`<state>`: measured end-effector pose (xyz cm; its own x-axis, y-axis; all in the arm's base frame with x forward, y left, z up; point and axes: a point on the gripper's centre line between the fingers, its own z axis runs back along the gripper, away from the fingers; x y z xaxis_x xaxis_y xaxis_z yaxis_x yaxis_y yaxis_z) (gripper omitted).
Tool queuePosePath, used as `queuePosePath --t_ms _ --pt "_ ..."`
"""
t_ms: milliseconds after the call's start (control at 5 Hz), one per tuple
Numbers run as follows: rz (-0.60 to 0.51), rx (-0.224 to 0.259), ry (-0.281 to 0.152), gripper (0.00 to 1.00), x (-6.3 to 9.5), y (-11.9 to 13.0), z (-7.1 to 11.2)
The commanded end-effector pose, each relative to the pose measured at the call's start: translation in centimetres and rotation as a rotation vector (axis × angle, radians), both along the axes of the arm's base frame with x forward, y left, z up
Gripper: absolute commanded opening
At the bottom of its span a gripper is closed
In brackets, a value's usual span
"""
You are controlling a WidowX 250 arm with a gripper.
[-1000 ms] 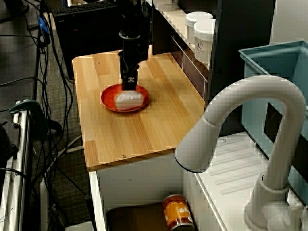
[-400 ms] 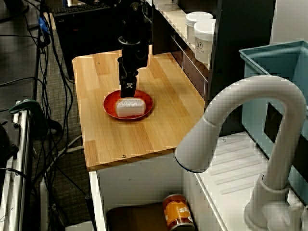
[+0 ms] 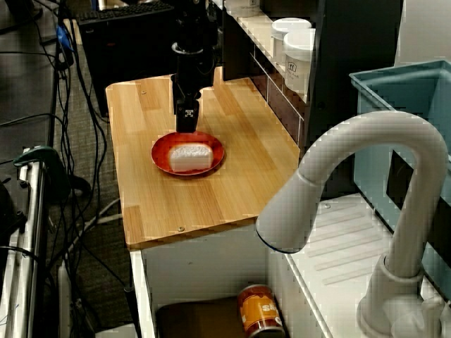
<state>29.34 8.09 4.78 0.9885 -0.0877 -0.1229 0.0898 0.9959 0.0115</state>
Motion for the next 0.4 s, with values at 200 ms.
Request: queuePosePath --t_ms 200 --pt "-0.051 0.025 -0.040 1.00 -1.4 -1.4 0.4"
